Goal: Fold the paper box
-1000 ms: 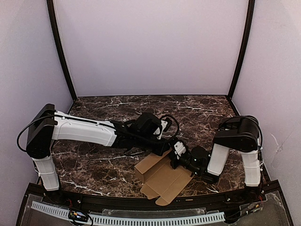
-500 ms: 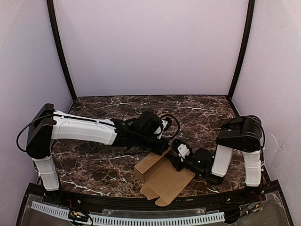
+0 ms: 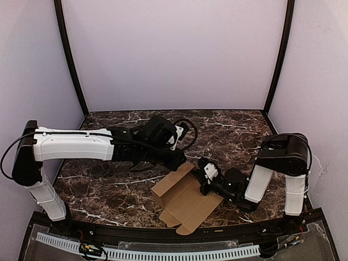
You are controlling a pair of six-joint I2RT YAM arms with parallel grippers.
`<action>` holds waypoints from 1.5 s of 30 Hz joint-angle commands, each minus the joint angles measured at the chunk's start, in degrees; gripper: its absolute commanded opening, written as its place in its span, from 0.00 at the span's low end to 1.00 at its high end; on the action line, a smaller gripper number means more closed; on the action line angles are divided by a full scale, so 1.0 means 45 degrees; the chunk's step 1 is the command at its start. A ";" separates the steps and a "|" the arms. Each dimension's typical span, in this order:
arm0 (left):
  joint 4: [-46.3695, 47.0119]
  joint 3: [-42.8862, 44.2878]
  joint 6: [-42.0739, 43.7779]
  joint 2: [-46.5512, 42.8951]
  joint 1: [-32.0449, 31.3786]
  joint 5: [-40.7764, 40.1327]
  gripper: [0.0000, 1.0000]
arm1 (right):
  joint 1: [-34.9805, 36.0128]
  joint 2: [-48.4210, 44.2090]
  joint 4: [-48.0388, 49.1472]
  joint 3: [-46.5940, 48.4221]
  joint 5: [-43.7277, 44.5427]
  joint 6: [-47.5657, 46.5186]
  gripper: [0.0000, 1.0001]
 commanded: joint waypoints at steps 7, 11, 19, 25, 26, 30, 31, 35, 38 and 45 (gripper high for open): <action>-0.2042 -0.2428 -0.0587 -0.3894 -0.0047 -0.2012 0.34 | 0.0183 -0.0937 -0.0989 0.0389 -0.0088 -0.0762 0.00; -0.2596 -0.3432 -0.0909 -0.4985 -0.0052 -0.2631 0.39 | 0.0157 -0.0618 -0.1214 0.1059 -0.0573 -0.0940 0.00; -0.2794 -0.4468 -0.1329 -0.5917 -0.0048 -0.2785 0.41 | -0.0185 -0.0304 -0.2502 0.2467 -0.3304 -0.0991 0.16; -0.2715 -0.4816 -0.1204 -0.6040 -0.0062 -0.3030 0.42 | -0.0517 -0.1023 -0.3817 0.2540 -0.4350 -0.1106 0.38; -0.2672 -0.4819 -0.1166 -0.6011 -0.0054 -0.3031 0.42 | -0.0560 -0.1232 -0.4139 0.2503 -0.4535 -0.1145 0.39; -0.2627 -0.4670 -0.0888 -0.5707 -0.0037 -0.3052 0.43 | -0.0670 -0.2472 -0.5564 0.2067 -0.4970 -0.1174 0.42; -0.2643 -0.4583 -0.0780 -0.5601 -0.0015 -0.3062 0.43 | -0.0675 -0.2841 -0.6052 0.1931 -0.4978 -0.1132 0.43; -0.2537 -0.4367 -0.0500 -0.5336 -0.0022 -0.3027 0.44 | -0.0694 -0.4644 -0.8849 0.1608 -0.4800 -0.0706 0.45; -0.2208 -0.4260 -0.0242 -0.5002 -0.0020 -0.2805 0.45 | -0.0798 -0.6131 -1.1346 0.1596 -0.4538 -0.0026 0.49; -0.1958 -0.3526 0.0389 -0.3747 -0.0021 -0.2487 0.44 | -0.1296 -0.9261 -1.6260 0.1763 -0.4795 0.2285 0.54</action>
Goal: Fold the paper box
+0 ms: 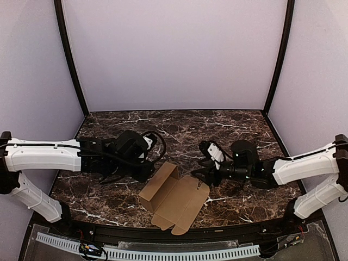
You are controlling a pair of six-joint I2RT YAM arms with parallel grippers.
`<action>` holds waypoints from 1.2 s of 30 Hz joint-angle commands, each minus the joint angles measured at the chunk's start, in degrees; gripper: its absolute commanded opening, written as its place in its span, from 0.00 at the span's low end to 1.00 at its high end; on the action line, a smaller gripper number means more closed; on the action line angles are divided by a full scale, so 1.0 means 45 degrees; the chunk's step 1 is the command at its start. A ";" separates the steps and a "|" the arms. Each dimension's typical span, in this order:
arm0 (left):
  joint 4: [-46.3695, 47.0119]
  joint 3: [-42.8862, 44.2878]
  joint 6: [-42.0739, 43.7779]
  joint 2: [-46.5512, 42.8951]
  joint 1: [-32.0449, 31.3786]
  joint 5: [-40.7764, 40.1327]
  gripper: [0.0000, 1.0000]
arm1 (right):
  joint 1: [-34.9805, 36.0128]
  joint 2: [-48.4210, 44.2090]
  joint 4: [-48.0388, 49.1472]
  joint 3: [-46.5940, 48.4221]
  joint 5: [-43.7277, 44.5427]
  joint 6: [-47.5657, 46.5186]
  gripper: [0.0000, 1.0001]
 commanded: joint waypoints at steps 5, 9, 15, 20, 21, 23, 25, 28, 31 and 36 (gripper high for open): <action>0.0384 0.1731 0.1357 0.1479 0.0054 0.0462 0.42 | -0.0217 -0.3974 -0.4351 -0.0955 -0.0060 0.2426 0.54; 0.0942 0.2510 0.1855 0.2416 0.0284 0.1265 0.22 | -0.0218 -0.4904 -0.4832 -0.1263 0.0209 0.2678 0.53; 0.1478 0.3354 0.2014 0.3800 0.0537 0.1903 0.01 | -0.0199 -0.5235 -0.4807 -0.1689 -0.0082 0.3183 0.51; 0.2069 0.3360 0.1973 0.4619 0.0634 0.1779 0.01 | -0.0198 -0.5476 -0.4641 -0.2073 -0.0197 0.3351 0.51; 0.2122 0.3306 0.1961 0.4698 0.0635 0.1724 0.01 | -0.0198 -0.5536 -0.4638 -0.2125 -0.0203 0.3372 0.51; 0.2217 0.3251 0.1937 0.4904 0.0654 0.1659 0.01 | -0.0198 -0.5656 -0.4637 -0.2213 -0.0200 0.3372 0.51; 0.2251 0.3105 0.1854 0.5035 0.0647 0.1693 0.01 | -0.0207 -0.5724 -0.4656 -0.2291 -0.0200 0.3402 0.51; 0.2580 0.2467 0.1651 0.5066 0.0646 0.1899 0.01 | -0.0198 -0.5734 -0.4657 -0.2411 -0.0221 0.3451 0.51; 0.2897 0.1880 0.1255 0.5103 0.0651 0.2167 0.01 | -0.0198 -0.5684 -0.4636 -0.2400 -0.0279 0.3489 0.50; 0.3342 0.0902 0.0731 0.4950 0.0639 0.2354 0.01 | -0.0200 -0.5480 -0.4627 -0.2346 -0.0312 0.3483 0.50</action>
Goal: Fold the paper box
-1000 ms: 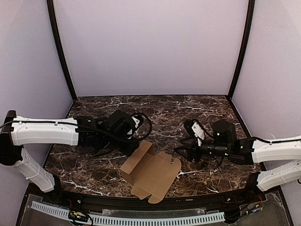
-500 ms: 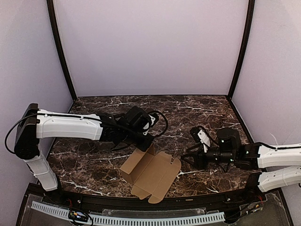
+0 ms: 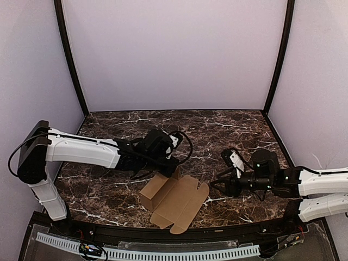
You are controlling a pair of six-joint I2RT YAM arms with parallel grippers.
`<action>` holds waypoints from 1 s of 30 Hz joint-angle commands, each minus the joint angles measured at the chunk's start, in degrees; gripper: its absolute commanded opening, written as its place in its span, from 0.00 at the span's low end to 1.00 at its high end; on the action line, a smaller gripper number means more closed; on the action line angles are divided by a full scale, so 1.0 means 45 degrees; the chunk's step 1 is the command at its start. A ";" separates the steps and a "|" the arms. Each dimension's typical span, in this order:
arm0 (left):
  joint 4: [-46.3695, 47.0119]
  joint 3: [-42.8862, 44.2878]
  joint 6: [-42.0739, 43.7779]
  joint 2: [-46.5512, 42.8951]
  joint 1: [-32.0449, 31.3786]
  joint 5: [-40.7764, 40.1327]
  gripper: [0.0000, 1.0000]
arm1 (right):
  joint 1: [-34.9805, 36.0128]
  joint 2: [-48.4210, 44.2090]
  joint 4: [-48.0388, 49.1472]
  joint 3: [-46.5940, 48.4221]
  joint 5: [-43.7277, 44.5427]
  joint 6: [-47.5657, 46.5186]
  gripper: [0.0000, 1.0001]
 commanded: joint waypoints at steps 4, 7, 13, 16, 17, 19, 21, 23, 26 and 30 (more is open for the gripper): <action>-0.0571 -0.1479 -0.0726 -0.0050 0.0027 0.0585 0.01 | -0.0009 0.0563 0.0169 0.0027 -0.0295 0.0161 0.50; -0.0535 -0.1550 -0.0740 -0.0110 0.0013 0.0571 0.01 | 0.0004 0.0742 0.0181 0.0121 -0.0290 0.0206 0.50; -0.0623 -0.1417 -0.0615 -0.0450 0.0020 0.0402 0.01 | 0.0016 0.0993 0.0084 0.0227 -0.0196 0.0387 0.51; -0.0708 -0.1229 -0.0507 -0.0739 0.0020 0.0327 0.01 | 0.0016 0.1315 -0.0273 0.0234 -0.0207 0.0839 0.53; -0.0738 -0.1115 -0.0485 -0.0795 0.0018 0.0335 0.01 | 0.0016 0.1446 -0.0307 0.0186 -0.0201 0.1091 0.53; -0.0747 -0.0967 -0.0388 -0.0915 0.0028 0.0337 0.01 | 0.0026 0.1679 -0.0254 0.0103 -0.0476 0.1739 0.53; -0.0777 -0.0837 -0.0342 -0.0974 0.0030 0.0332 0.01 | 0.0232 0.1927 0.0075 0.0009 -0.0773 0.2466 0.53; -0.0795 -0.0747 -0.0355 -0.1001 0.0028 0.0332 0.01 | 0.0578 0.2165 0.0361 -0.0024 -0.0836 0.3243 0.54; -0.0778 -0.0555 -0.0365 -0.1175 0.0030 0.0307 0.01 | 0.1116 0.2747 0.0799 -0.0037 -0.0762 0.4540 0.55; -0.0820 -0.0133 -0.0294 -0.1582 0.0018 0.0140 0.05 | 0.1760 0.3697 0.1662 -0.0038 -0.0791 0.6253 0.58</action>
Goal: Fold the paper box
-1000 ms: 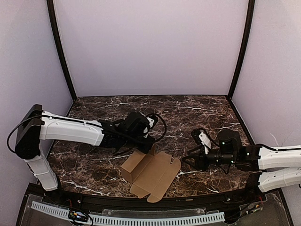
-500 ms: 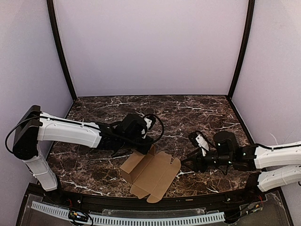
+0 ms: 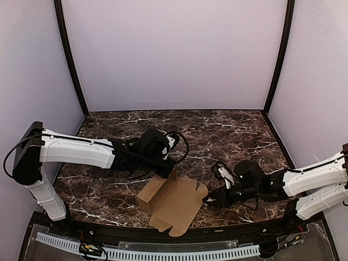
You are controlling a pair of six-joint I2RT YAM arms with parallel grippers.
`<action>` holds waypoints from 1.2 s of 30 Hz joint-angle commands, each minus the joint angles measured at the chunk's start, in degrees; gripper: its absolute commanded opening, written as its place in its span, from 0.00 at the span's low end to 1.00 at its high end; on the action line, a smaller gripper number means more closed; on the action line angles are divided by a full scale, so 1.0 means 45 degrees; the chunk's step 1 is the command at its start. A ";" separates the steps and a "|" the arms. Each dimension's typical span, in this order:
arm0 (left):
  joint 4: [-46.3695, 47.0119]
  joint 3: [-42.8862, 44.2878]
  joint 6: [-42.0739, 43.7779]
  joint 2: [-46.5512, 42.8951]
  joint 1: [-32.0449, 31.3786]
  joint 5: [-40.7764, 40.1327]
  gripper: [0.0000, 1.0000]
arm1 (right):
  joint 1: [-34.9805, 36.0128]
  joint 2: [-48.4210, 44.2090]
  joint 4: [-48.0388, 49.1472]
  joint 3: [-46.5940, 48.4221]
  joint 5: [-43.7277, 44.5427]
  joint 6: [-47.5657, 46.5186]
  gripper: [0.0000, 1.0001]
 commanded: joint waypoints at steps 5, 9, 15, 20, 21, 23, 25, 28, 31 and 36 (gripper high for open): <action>-0.1356 0.1102 0.0504 -0.1505 0.0005 -0.0504 0.13 | 0.1134 0.1425 0.1689 -0.0003 0.0311 0.3319 0.60; -0.2186 0.1352 0.0754 -0.2163 0.0020 -0.1133 0.23 | 0.1307 0.1776 0.2249 -0.0222 0.0424 0.4299 0.61; -0.3499 0.0435 0.0574 -0.3256 0.0020 -0.1561 0.31 | 0.1464 0.2494 0.3203 -0.0537 0.0192 0.5404 0.62; -0.3565 -0.0789 -0.0216 -0.4102 0.0020 -0.1022 0.33 | 0.1650 0.3065 0.3568 -0.0496 0.0122 0.5851 0.63; -0.3485 -0.1118 -0.0323 -0.4193 0.0020 -0.0835 0.35 | 0.1672 0.3152 0.3654 -0.0496 0.0119 0.5922 0.64; -0.3100 -0.1616 -0.0584 -0.4484 0.0008 -0.0438 0.37 | 0.1711 0.3351 0.3759 -0.0477 0.0107 0.6015 0.65; -0.2698 -0.2025 -0.0867 -0.4694 0.0024 -0.0029 0.39 | 0.1728 0.3583 0.3945 -0.0476 0.0112 0.6153 0.65; -0.2195 -0.2500 -0.1104 -0.4800 0.0035 0.0534 0.46 | 0.1750 0.3837 0.4274 -0.0481 0.0058 0.6251 0.65; -0.1759 -0.2895 -0.1383 -0.4799 0.0040 0.0771 0.51 | 0.1768 0.3920 0.4555 -0.0475 -0.0001 0.6196 0.66; -0.1026 -0.3648 -0.1763 -0.4871 0.0031 0.0991 0.59 | 0.1766 0.3690 0.4787 -0.0748 0.0167 0.6224 0.66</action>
